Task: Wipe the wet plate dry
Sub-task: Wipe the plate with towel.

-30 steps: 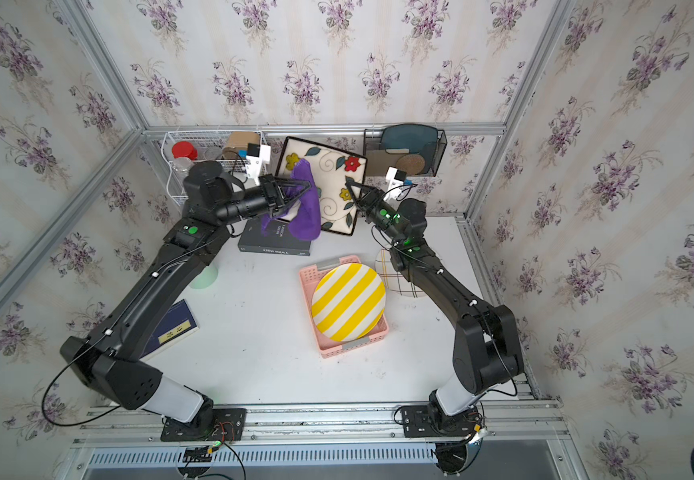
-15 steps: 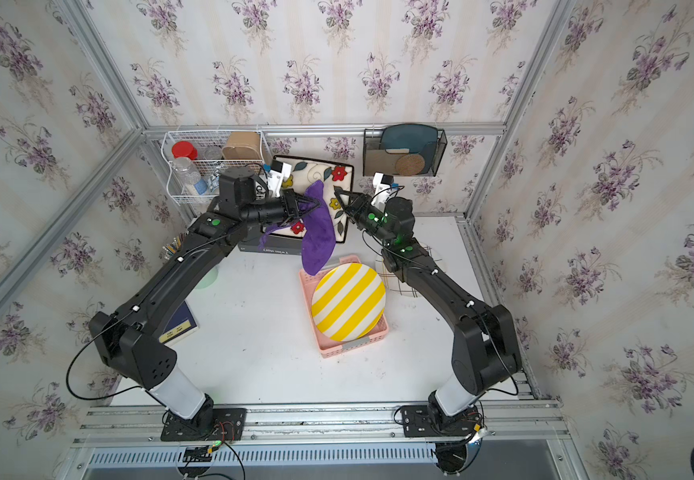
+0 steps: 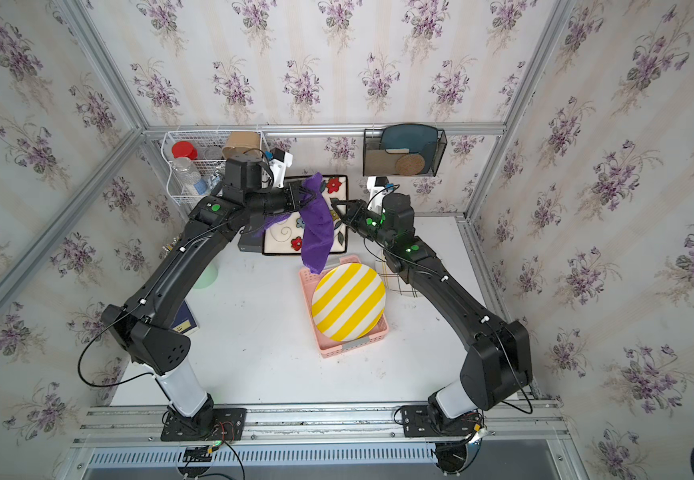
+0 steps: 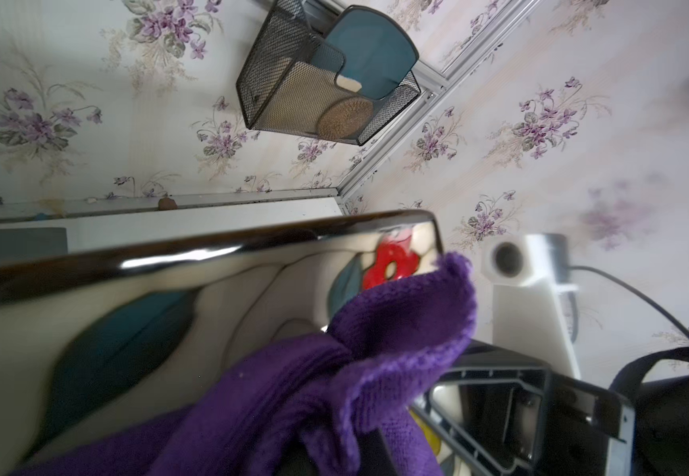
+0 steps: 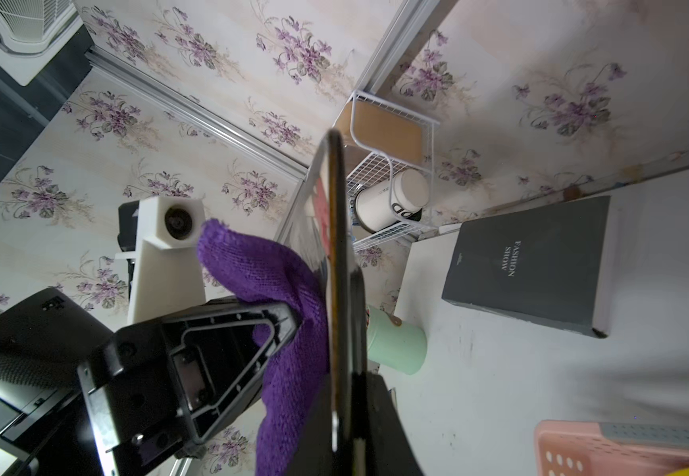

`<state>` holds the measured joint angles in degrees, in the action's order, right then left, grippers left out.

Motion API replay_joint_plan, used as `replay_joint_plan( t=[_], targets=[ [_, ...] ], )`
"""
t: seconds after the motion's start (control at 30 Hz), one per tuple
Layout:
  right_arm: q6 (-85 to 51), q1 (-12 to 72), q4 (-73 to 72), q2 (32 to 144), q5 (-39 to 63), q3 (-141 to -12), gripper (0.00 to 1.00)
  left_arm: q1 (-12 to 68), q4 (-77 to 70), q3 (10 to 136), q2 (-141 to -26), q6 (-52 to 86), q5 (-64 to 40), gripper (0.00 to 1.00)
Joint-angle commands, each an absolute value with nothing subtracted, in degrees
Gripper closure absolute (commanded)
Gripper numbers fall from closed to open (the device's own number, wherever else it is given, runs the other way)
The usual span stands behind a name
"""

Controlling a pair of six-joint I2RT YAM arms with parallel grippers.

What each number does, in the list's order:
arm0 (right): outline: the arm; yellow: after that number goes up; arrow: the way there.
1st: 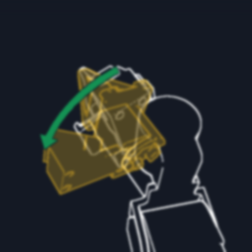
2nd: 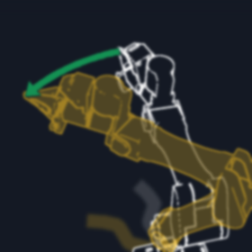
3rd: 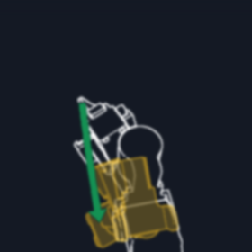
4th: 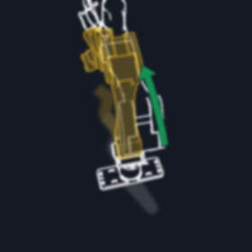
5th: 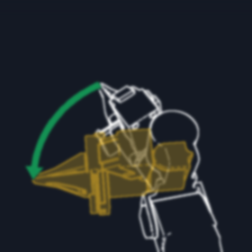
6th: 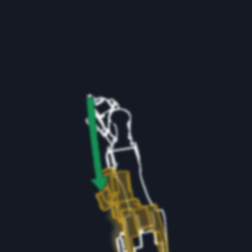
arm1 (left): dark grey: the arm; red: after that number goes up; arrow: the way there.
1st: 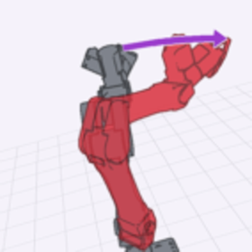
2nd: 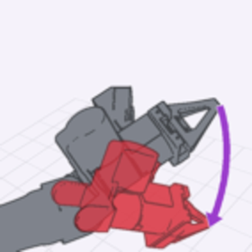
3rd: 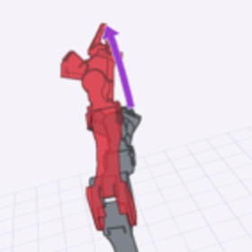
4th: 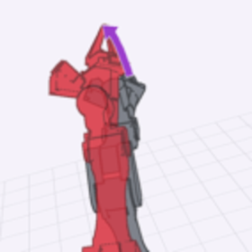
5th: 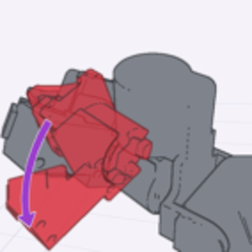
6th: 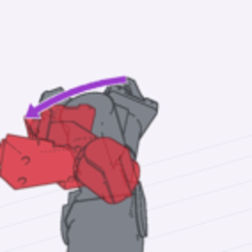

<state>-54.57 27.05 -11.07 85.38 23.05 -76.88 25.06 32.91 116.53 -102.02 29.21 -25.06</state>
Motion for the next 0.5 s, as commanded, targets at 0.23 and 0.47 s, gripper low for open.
replay_joint_plan(
  t=[0.23,0.47],
  targets=[
    [-53.2,32.6,-25.7,87.0,25.7,-81.8,1.00,30.3,42.2,121.8,-106.8,27.2,-22.4,1.00],
    [-50.5,27.0,-23.2,84.8,25.4,-80.9,1.00,25.4,49.8,117.0,-101.9,22.5,-5.8,1.00]
  ],
)
